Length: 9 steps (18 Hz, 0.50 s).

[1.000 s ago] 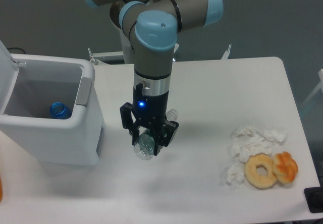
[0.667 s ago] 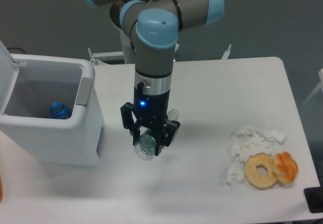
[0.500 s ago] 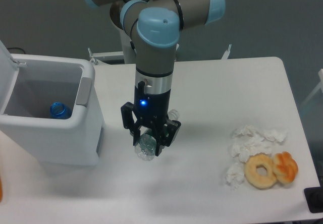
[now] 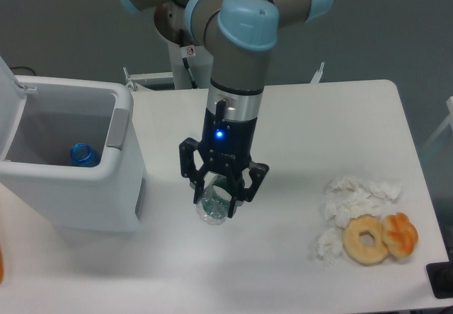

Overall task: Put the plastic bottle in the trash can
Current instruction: 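Lift the clear plastic bottle upward with the gripper, then carry the held bottle over the white trash bin opening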

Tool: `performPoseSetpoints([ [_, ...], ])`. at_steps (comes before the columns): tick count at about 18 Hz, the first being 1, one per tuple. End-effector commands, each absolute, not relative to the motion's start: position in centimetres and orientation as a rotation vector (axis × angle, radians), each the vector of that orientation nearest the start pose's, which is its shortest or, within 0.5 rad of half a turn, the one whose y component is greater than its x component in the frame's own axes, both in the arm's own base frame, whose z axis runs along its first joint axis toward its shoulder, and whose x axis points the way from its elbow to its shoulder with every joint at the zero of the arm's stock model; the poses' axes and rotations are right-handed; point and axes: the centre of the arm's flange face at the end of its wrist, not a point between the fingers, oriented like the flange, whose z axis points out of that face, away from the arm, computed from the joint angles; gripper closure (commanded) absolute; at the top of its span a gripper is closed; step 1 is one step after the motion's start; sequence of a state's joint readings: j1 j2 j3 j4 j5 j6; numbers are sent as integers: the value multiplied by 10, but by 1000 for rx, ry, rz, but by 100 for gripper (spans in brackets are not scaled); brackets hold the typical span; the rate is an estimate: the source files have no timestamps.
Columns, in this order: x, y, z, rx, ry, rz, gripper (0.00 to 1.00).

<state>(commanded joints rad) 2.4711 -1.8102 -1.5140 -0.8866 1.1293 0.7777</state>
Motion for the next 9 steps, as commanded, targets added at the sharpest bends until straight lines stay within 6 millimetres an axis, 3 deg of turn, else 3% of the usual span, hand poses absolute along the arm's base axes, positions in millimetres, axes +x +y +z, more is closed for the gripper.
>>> performPoseSetpoints([
  [4,-402,494,489,-2391,-120,23,36],
  [9,-410,480,504,-2340,-175,-1,36],
])
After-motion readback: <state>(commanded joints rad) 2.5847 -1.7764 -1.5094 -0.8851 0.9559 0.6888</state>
